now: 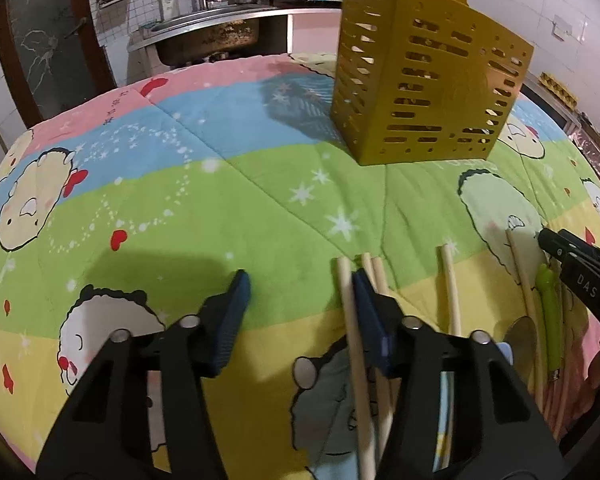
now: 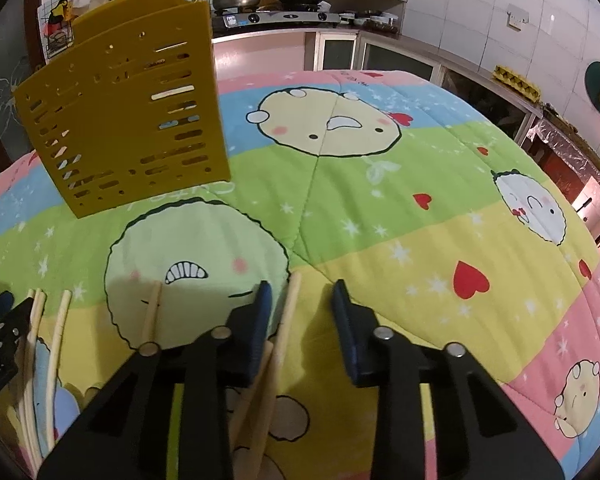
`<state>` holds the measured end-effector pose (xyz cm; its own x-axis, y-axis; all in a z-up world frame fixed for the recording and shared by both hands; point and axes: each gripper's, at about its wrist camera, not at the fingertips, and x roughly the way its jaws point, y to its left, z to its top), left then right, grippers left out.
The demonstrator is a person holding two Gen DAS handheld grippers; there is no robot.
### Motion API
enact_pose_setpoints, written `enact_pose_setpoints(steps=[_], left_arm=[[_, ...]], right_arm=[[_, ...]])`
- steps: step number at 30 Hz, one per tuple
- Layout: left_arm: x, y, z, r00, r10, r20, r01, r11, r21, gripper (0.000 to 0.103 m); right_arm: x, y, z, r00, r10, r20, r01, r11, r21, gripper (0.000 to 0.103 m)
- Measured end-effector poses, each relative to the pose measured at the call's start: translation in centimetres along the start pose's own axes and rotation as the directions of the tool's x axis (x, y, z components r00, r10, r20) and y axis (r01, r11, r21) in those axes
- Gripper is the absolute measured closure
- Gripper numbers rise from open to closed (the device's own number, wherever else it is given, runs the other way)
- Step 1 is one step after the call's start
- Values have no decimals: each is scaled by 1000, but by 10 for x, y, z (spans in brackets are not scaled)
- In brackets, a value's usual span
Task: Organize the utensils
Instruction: 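Close the left tool on a wooden chopstick while the right tool closes on another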
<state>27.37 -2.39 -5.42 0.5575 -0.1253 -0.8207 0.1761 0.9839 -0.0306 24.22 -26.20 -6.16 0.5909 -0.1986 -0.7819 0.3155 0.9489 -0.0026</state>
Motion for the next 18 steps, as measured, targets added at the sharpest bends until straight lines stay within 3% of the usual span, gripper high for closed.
enact_pose_setpoints(steps=[8, 12, 18], left_arm=[[5, -7, 6, 1000, 11, -27, -10, 999, 30, 69], [6, -8, 11, 999, 1, -34, -1, 1000, 22, 83], [5, -7, 10, 1000, 3, -13, -3, 1000, 14, 95]], right_arm=[[4, 3, 6, 1000, 13, -20, -13, 1000, -7, 92], [5, 2, 10, 999, 30, -27, -31, 1000, -4, 94], [1, 0, 11, 998, 57, -14, -57, 998, -5, 96]])
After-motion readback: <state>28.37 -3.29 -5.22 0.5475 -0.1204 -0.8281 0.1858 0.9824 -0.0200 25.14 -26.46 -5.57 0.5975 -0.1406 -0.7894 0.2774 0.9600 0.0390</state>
